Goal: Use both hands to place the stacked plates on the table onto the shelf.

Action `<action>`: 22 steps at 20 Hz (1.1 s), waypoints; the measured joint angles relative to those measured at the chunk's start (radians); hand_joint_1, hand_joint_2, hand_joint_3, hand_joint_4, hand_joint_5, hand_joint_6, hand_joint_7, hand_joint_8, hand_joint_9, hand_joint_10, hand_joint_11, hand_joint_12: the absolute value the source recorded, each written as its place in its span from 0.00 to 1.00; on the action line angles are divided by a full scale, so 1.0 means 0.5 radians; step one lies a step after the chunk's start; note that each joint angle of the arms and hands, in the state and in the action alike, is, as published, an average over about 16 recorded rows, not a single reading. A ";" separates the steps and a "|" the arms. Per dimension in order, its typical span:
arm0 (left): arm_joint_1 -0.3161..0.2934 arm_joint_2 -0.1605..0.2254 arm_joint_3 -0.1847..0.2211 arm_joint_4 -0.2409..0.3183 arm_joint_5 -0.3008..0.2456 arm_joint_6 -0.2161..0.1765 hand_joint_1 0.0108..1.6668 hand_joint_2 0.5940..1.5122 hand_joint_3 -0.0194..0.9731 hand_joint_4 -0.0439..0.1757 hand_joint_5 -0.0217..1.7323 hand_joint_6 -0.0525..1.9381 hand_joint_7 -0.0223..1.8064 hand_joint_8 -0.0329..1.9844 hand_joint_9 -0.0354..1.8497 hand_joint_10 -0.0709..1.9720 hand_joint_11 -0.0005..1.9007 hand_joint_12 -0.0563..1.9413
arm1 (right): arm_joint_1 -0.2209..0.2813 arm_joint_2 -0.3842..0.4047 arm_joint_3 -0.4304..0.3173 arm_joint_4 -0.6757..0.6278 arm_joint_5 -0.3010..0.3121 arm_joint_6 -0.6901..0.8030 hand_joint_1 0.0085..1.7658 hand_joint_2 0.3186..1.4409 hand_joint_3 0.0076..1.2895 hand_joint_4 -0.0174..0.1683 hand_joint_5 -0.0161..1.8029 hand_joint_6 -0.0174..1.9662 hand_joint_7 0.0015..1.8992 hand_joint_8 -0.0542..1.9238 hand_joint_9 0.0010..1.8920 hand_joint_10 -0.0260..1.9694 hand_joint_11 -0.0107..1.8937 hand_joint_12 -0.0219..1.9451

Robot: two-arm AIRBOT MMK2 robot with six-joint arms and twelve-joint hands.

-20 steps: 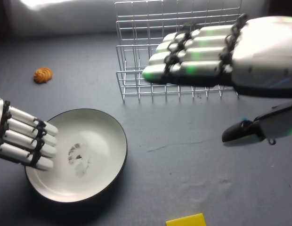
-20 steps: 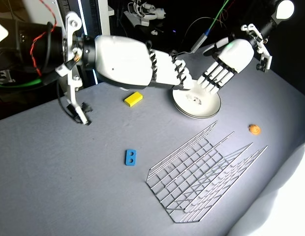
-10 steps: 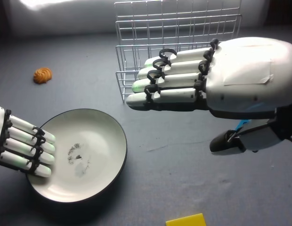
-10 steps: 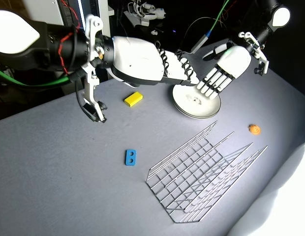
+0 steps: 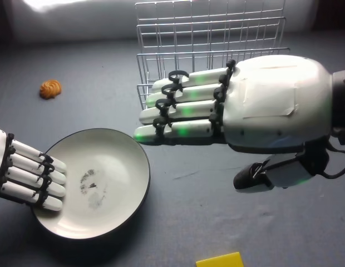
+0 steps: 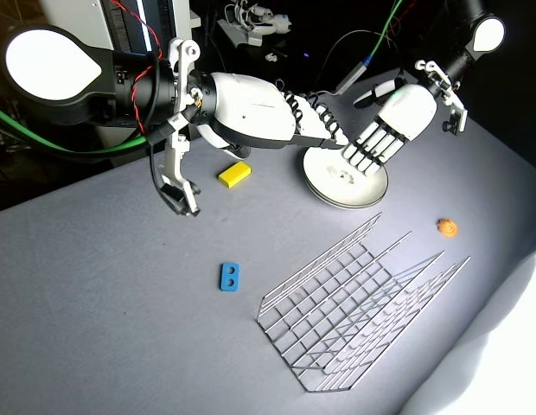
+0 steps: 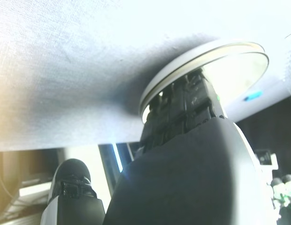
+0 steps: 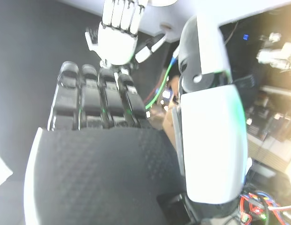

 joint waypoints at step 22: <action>-0.096 0.000 -0.401 0.013 0.247 -0.053 0.00 0.52 0.04 0.17 0.01 0.01 0.00 0.01 0.03 0.04 0.01 0.03 | -0.084 -0.412 0.296 -0.134 -0.199 -0.218 0.59 0.64 0.01 0.11 0.08 0.02 0.08 0.03 0.08 0.03 0.02 0.32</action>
